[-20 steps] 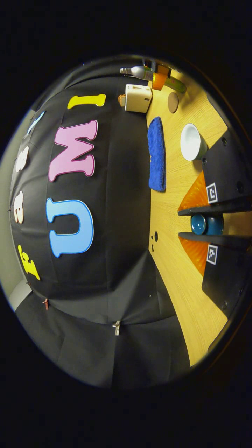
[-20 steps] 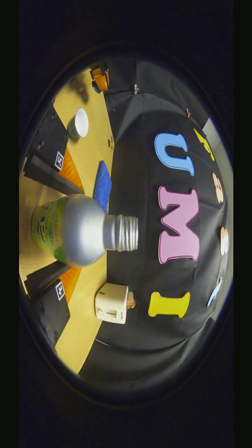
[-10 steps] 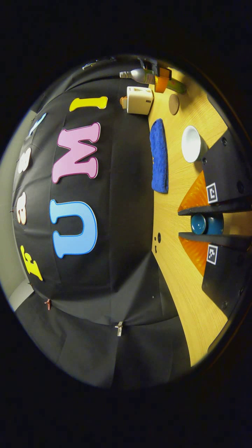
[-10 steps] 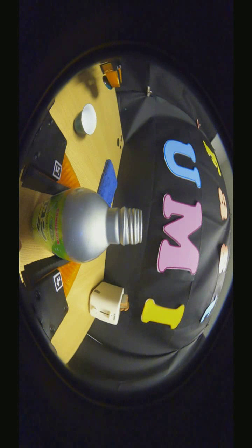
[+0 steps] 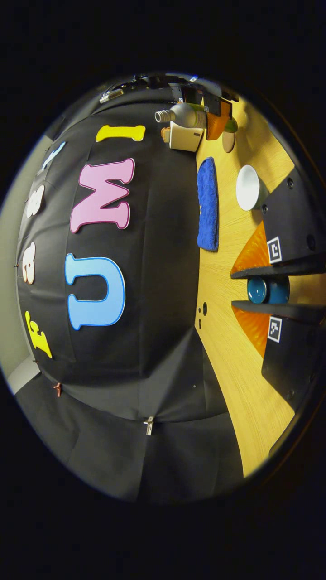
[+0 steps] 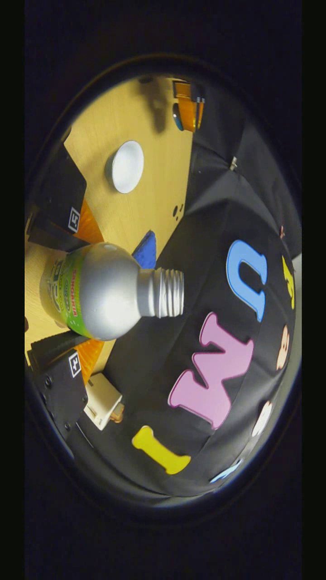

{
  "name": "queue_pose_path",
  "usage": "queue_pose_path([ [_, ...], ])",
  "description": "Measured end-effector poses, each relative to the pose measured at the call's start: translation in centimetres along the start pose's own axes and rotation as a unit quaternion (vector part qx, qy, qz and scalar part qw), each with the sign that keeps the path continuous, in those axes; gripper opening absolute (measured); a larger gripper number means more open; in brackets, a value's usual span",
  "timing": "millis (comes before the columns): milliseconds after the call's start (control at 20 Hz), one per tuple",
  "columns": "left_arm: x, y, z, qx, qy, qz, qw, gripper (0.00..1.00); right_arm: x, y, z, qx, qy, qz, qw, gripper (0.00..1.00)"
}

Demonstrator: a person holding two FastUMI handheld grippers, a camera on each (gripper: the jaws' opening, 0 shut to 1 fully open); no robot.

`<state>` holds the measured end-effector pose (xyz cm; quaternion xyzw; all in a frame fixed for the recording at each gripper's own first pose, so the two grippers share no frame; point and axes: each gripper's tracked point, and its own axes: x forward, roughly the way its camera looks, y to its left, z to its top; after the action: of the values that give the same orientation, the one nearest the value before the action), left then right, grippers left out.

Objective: Open the teacup lid with one hand, grasp the water bottle and pour water into the teacup with the other hand; after pouring, place the water bottle on the coaster and then close the teacup lid.

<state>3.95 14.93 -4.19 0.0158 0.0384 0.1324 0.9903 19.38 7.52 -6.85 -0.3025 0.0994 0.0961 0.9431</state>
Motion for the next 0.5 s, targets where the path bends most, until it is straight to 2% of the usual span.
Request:
queue_pose_path([
  [150,-0.3,0.1,0.0,-0.012,0.000,-0.003,1.000,0.28,1.6,0.9,0.2,-0.074,0.001,0.007,0.997,0.82],
  [250,-0.5,0.3,0.1,-0.011,0.001,-0.005,1.000,0.28,2.2,1.5,0.4,-0.110,-0.002,0.011,0.994,0.79],
  [500,-1.0,1.0,1.0,-0.007,-0.007,-0.001,1.000,0.28,3.4,3.3,0.9,-0.205,-0.017,0.012,0.979,0.79],
])
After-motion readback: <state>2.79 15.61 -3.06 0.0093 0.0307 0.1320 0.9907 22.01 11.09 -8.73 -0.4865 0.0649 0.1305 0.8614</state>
